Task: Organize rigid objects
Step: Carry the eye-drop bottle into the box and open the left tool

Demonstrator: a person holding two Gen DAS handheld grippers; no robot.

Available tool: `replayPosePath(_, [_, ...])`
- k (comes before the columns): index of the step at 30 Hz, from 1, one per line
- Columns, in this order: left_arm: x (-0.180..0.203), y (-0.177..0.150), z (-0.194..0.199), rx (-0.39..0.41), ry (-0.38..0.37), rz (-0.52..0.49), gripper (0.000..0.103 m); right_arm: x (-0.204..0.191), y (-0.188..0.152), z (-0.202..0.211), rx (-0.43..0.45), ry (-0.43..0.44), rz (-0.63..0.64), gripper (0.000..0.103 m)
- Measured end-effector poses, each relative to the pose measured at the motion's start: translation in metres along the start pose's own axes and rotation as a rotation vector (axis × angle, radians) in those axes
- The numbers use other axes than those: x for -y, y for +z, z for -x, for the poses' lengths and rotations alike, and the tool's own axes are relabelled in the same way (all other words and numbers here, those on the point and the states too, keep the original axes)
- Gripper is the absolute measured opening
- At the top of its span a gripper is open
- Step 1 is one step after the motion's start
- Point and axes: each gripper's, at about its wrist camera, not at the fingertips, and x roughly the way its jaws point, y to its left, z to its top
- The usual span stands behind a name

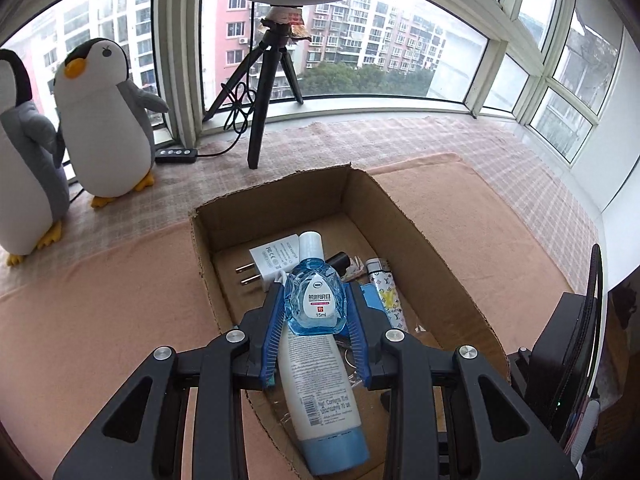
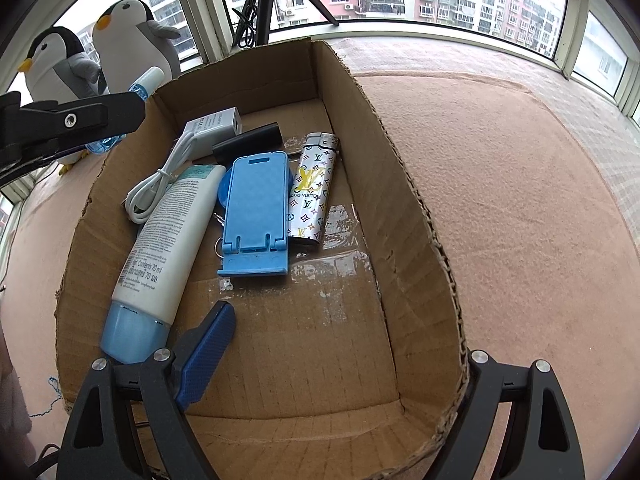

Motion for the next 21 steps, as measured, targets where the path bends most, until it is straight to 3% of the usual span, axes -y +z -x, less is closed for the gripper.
replayPosePath(15, [0.006,0.003,0.004,0.01,-0.01,-0.025,0.031,-0.002,0.001,0.0,-0.001,0.0,-0.001,0.085])
replayPosePath(17, [0.006,0.004,0.004,0.011,0.0,-0.025,0.046,-0.004,0.001,-0.001,-0.001,0.0,-0.001,0.084])
replayPosePath(18, [0.005,0.004,0.005,0.015,0.002,-0.022,0.06,-0.004,0.002,-0.001,-0.001,0.0,-0.001,0.084])
replayPosePath(21, [0.004,0.003,0.009,0.024,0.001,-0.017,0.063,-0.004,0.001,-0.001,-0.001,0.001,-0.001,0.085])
